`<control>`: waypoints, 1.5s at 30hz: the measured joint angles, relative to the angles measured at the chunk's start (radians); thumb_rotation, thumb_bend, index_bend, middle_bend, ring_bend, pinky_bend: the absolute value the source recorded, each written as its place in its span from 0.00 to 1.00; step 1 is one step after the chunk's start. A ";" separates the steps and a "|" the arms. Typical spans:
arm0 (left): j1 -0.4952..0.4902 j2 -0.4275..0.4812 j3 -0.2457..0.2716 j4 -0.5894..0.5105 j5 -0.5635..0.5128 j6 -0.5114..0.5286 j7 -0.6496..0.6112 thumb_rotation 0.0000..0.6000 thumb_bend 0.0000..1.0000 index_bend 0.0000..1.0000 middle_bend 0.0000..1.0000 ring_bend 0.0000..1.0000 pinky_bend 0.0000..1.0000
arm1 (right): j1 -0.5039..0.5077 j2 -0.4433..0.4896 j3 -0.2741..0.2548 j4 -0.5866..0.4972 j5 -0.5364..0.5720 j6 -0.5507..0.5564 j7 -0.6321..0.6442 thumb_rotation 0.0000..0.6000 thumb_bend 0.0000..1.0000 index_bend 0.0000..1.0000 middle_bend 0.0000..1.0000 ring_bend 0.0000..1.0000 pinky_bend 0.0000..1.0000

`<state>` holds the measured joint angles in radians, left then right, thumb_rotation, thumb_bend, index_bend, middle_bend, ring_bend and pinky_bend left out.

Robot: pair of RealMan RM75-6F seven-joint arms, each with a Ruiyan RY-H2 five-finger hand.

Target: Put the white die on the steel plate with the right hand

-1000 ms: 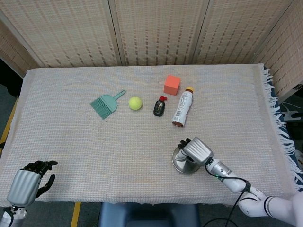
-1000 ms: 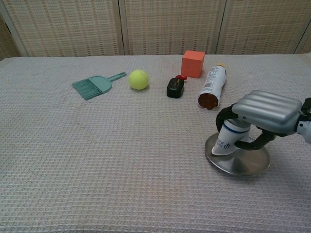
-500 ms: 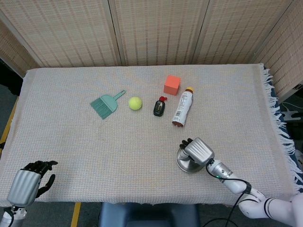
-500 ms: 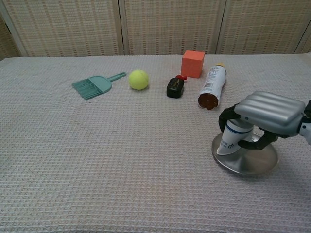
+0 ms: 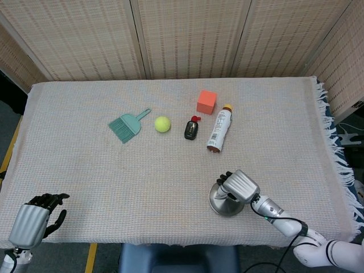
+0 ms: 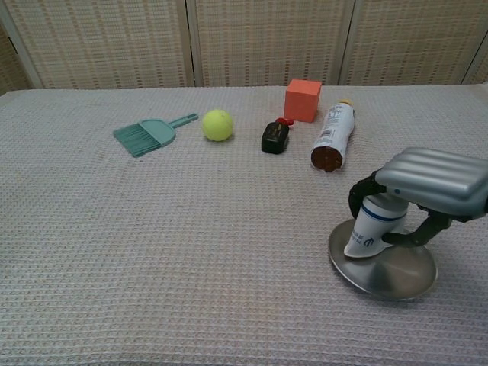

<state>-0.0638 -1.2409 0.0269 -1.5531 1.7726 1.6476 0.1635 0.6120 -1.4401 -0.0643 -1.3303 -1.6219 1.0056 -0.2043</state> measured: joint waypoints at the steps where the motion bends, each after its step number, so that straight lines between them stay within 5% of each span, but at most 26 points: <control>1: 0.000 0.000 0.000 0.000 0.000 -0.001 0.001 1.00 0.39 0.36 0.50 0.43 0.56 | -0.002 -0.006 0.003 0.023 0.006 -0.001 -0.021 1.00 0.25 0.58 0.50 0.42 0.78; 9: -0.001 -0.001 0.001 -0.001 -0.002 -0.005 0.004 1.00 0.39 0.36 0.50 0.43 0.56 | -0.016 -0.066 0.033 0.149 0.019 0.045 -0.090 1.00 0.25 0.58 0.50 0.42 0.78; 23: 0.000 0.000 0.001 -0.002 -0.006 -0.009 0.006 1.00 0.39 0.36 0.50 0.43 0.56 | -0.012 0.030 0.000 -0.045 -0.012 0.027 0.012 1.00 0.25 0.58 0.50 0.42 0.78; 40: 0.000 0.001 0.002 -0.005 -0.006 -0.012 0.011 1.00 0.39 0.36 0.50 0.43 0.56 | -0.038 -0.002 0.015 0.039 -0.003 0.067 -0.160 1.00 0.25 0.58 0.50 0.42 0.78; 45: 0.000 0.002 0.002 -0.006 -0.007 -0.012 0.012 1.00 0.39 0.36 0.50 0.43 0.56 | -0.037 0.005 0.008 0.014 0.000 0.053 -0.118 1.00 0.25 0.58 0.50 0.42 0.78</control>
<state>-0.0635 -1.2392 0.0294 -1.5588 1.7656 1.6353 0.1755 0.5752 -1.4352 -0.0563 -1.3163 -1.6223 1.0587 -0.3227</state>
